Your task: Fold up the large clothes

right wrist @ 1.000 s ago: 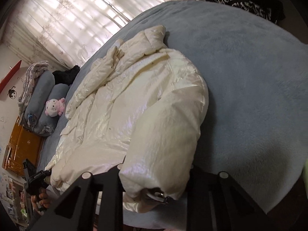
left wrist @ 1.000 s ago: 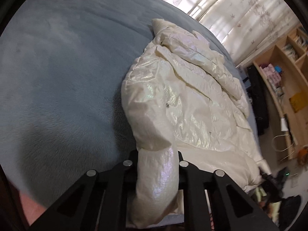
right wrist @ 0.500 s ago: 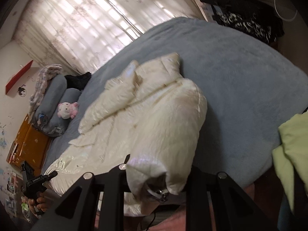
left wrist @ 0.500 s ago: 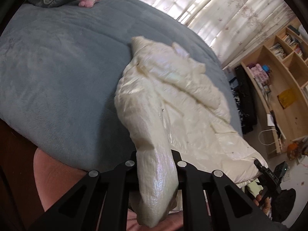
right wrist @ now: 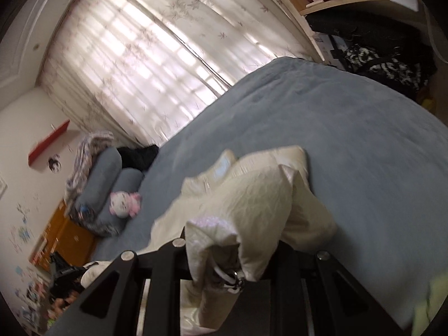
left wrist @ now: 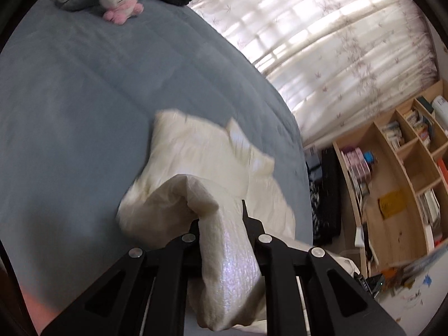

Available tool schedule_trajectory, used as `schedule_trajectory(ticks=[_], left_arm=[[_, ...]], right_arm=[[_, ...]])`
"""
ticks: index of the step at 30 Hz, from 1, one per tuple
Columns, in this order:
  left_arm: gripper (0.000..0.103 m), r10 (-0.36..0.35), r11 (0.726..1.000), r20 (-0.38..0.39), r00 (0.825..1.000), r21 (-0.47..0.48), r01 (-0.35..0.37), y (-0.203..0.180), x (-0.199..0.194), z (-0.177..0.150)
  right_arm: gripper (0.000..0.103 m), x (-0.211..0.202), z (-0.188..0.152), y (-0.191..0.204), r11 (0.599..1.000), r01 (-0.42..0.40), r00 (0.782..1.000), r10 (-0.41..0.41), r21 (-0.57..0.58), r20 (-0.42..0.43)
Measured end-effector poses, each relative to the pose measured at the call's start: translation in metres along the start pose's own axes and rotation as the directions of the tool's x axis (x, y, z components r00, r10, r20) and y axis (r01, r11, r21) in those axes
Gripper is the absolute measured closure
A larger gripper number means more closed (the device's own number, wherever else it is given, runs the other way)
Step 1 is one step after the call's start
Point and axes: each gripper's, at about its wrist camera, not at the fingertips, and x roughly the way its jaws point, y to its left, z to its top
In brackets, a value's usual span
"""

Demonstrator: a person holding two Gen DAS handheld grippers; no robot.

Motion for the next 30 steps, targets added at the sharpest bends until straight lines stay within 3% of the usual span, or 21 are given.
schedule_trajectory(ticks=[4,9,11,13,14,17,19,26,30], left_arm=[[0.090,0.030,0.999,0.020,0.999,-0.019,-0.030,-0.007,0.064,0.056],[0.082,0.112,0.991,-0.038,0.993,-0.074,-0.115,0.007,0.159,0.117],[0.076,0.134,0.983,-0.076,0.988,-0.112,-0.143,0.015,0.192,0.128],[0.066,0.150,0.979,-0.114,0.982,-0.123,-0.164,0.020,0.214,0.133],[0.063,0.148,0.979,-0.131,0.980,-0.124,-0.164,0.022,0.224,0.135],[0.046,0.123,0.984,-0.154,0.980,-0.109,-0.141,0.019,0.239,0.139],[0.035,0.105,0.989,-0.164,0.981,-0.082,-0.120,0.011,0.243,0.145],[0.031,0.126,0.992,-0.174,0.977,0.049,-0.119,-0.019,0.244,0.147],[0.030,0.088,0.993,-0.172,0.981,0.088,-0.074,-0.026,0.234,0.147]], right_arm=[[0.079,0.073,0.045,-0.003,0.999,0.035,0.999,-0.035,-0.002,-0.015],[0.071,0.171,0.081,-0.020,0.991,0.134,0.988,-0.132,0.023,-0.077],[0.066,0.199,0.085,-0.032,0.985,0.160,0.981,-0.152,0.057,-0.123],[0.051,0.223,0.085,-0.044,0.979,0.182,0.970,-0.164,0.092,-0.178],[0.049,0.230,0.085,-0.047,0.977,0.192,0.967,-0.171,0.097,-0.191],[0.040,0.240,0.086,-0.051,0.982,0.168,0.966,-0.148,0.080,-0.210],[0.026,0.238,0.084,-0.049,0.987,0.146,0.967,-0.130,0.060,-0.217],[0.013,0.219,0.090,-0.037,0.997,0.076,0.978,-0.073,0.006,-0.196],[0.006,0.202,0.095,-0.036,1.000,0.019,0.984,-0.019,-0.001,-0.176]])
